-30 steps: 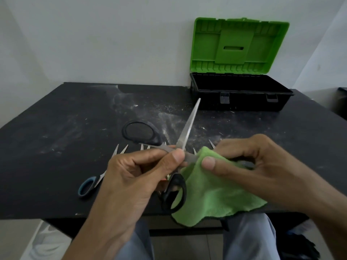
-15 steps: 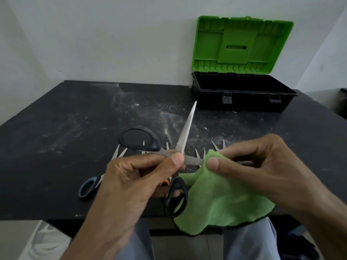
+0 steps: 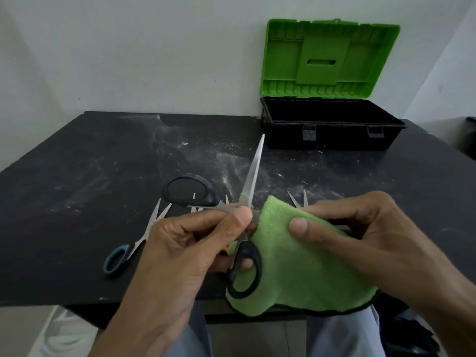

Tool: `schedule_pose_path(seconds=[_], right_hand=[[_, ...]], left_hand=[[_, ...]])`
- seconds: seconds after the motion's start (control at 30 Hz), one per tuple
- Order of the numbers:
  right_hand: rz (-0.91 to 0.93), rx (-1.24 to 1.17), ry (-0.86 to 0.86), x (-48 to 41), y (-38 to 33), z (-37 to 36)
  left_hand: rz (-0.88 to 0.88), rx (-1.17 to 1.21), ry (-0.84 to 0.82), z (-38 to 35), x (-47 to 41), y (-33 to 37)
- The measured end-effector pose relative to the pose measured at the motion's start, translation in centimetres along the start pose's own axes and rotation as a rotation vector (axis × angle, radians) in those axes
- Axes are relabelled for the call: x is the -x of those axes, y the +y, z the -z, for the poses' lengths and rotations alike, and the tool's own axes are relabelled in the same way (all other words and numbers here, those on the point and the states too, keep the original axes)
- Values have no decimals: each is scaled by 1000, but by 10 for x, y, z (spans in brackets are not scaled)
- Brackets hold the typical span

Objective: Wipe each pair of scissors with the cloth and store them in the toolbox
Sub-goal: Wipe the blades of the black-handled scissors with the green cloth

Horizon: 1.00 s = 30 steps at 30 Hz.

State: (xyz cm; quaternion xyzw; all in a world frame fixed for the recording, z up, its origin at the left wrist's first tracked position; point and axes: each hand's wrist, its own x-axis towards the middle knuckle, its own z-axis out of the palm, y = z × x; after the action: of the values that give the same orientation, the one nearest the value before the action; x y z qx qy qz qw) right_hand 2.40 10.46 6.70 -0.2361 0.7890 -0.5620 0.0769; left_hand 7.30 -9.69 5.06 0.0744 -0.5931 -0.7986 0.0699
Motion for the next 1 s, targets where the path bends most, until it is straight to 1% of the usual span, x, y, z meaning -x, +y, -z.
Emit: schedule_pose_path(seconds=[0.1, 0.23, 0.3, 0.4, 0.43, 0.53, 0.73, 0.9, 1.0], right_hand=[[17, -21, 52, 2, -4, -1], [-14, 28, -19, 2, -11, -4], [-56, 11, -35, 1, -13, 2], [-103, -6, 40, 2, -12, 17], [-117, -4, 49, 2, -12, 20], [-148, -50, 8, 3, -16, 23], [-129, -48, 46, 3, -15, 29], [-95, -39, -1, 1, -14, 27], [-73, -17, -52, -1, -16, 19]], left_hand=[[-24, -9, -3, -4, -1, 0], [-29, -57, -26, -8, -1, 4], [-23, -48, 4, -5, -1, 9], [7, 13, 79, 4, -4, 16], [15, 21, 86, 6, -4, 17], [22, 11, 73, 5, -3, 17], [-7, -13, 75, 5, -3, 15], [-50, -84, 54, -2, -1, 11], [-50, -87, -4, -9, 2, 9]])
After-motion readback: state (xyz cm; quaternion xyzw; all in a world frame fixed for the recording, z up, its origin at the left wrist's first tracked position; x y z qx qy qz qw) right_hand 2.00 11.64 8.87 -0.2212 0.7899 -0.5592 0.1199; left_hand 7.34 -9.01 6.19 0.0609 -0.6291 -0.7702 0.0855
